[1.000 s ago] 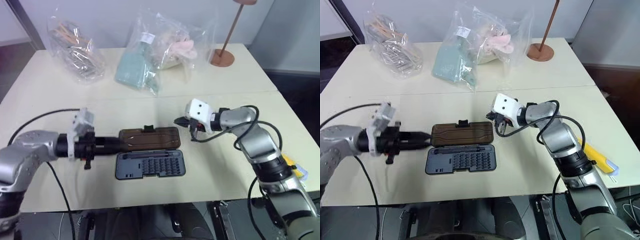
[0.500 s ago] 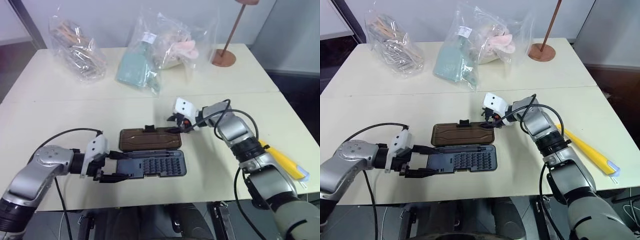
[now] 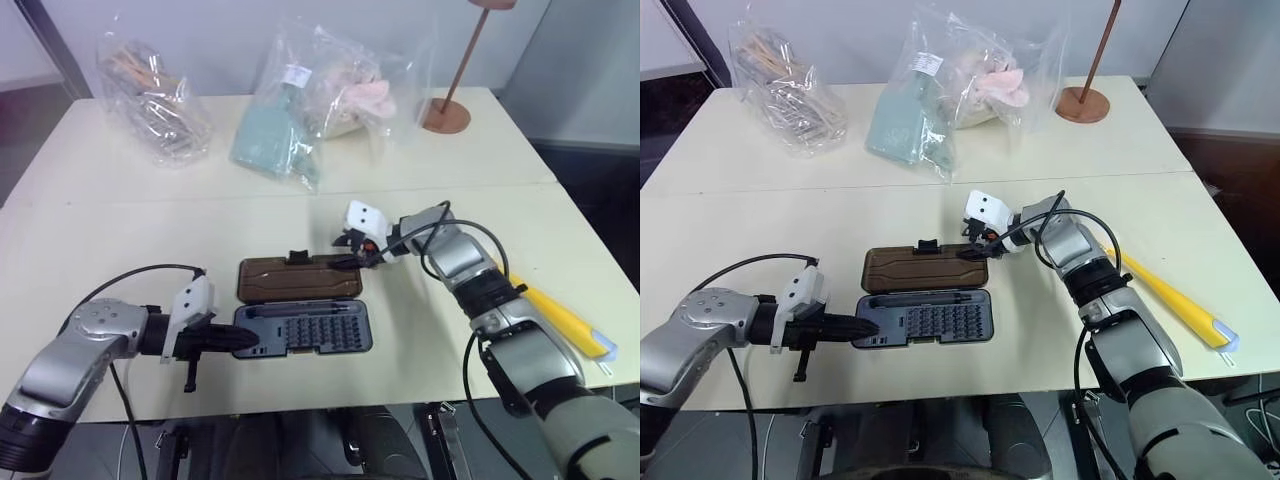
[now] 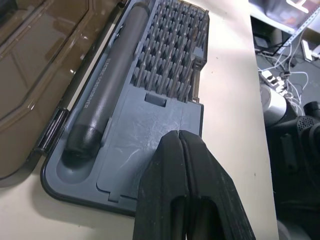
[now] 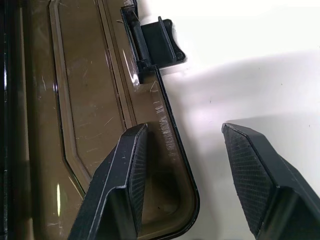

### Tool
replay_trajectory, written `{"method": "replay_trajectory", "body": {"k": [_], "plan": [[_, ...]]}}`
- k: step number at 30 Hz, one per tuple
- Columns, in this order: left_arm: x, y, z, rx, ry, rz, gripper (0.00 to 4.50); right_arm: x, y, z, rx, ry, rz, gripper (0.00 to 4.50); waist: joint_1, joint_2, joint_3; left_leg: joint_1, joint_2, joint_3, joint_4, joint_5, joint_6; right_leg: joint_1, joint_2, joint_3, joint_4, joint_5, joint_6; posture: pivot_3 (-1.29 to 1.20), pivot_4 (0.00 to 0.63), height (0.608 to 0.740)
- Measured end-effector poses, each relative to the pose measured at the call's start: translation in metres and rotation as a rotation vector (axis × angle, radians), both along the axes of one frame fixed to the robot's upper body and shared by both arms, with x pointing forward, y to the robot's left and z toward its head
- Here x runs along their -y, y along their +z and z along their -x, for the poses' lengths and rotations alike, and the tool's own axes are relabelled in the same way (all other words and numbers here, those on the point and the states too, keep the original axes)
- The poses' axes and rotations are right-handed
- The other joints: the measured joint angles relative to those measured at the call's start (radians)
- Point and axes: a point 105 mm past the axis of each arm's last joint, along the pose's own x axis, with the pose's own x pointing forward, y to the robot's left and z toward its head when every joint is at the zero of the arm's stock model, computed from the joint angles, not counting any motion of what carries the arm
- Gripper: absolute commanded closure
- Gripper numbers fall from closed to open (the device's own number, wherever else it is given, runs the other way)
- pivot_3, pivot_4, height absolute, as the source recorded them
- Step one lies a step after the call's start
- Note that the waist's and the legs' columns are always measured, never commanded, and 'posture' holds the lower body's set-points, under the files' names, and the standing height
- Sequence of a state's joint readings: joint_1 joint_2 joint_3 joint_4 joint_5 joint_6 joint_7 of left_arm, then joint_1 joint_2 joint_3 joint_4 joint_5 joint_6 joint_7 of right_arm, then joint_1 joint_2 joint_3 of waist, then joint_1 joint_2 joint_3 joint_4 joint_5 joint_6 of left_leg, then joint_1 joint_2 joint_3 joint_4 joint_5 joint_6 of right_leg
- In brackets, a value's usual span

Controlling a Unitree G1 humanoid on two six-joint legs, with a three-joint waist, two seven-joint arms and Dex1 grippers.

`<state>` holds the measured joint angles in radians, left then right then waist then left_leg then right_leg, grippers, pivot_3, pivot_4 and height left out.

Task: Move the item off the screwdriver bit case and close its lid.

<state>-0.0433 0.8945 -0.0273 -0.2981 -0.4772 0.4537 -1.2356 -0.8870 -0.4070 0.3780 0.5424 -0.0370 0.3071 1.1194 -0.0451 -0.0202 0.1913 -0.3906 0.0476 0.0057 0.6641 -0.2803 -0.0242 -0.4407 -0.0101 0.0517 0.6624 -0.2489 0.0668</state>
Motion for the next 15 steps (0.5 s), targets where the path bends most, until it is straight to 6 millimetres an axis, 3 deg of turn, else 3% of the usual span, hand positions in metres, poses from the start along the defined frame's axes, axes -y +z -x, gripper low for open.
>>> {"method": "replay_trajectory", "body": {"k": [4, 15], "plan": [[0.0006, -0.0069, 0.0014, -0.007, -0.006, -0.032, 4.5, -0.0017, -0.0005, 0.0023, 0.011, 0.042, 0.011, 4.4, 0.0, 0.0, 0.0, 0.0, 0.0, 0.0, 0.0, 0.0, 0.0, 0.0, 0.0, 0.0, 0.0, 0.0, 0.0, 0.0, 0.15, 0.737], [0.0023, -0.0082, 0.0, -0.001, -0.003, -0.034, 4.5, 0.0001, -0.0013, 0.0055, 0.075, 0.083, 0.05, 4.48, -0.003, -0.001, -0.001, 0.003, 0.0, 0.0, 0.0, 0.0, 0.0, 0.002, 0.001, 0.0, 0.001, 0.0, 0.0, 0.0, 0.15, 0.737]]}}
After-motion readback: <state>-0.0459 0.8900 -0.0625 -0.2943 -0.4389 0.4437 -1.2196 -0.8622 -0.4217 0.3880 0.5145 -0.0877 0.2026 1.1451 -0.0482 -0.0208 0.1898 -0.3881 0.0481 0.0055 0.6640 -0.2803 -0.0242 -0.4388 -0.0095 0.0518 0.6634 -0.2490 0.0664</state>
